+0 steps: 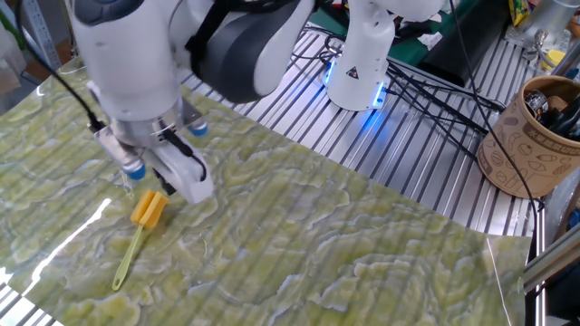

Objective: Scrub the table with a brush

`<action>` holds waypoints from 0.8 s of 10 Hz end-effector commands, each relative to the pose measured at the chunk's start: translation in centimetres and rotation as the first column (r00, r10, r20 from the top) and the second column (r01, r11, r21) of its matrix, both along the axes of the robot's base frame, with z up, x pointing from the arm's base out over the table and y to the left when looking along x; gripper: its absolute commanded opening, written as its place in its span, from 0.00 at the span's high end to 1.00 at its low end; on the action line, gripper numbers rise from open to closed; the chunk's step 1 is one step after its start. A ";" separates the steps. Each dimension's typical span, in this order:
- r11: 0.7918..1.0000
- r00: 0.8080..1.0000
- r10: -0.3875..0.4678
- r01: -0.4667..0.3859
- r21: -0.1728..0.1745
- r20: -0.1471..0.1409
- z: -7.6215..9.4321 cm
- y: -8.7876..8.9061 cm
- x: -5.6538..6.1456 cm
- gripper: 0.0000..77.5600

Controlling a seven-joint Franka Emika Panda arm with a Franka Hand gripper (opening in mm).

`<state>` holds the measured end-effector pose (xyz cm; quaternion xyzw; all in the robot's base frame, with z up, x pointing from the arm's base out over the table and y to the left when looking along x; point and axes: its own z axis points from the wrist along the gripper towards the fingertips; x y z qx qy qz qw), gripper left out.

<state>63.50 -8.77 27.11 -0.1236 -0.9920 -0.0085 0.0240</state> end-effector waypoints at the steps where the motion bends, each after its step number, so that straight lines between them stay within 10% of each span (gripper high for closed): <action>1: 0.999 0.998 0.049 -0.049 0.000 0.028 -1.5 -1.5 0.8 1.00; 8: 0.995 0.994 0.100 -0.100 -0.001 0.048 -4.1 -3.3 1.6 1.00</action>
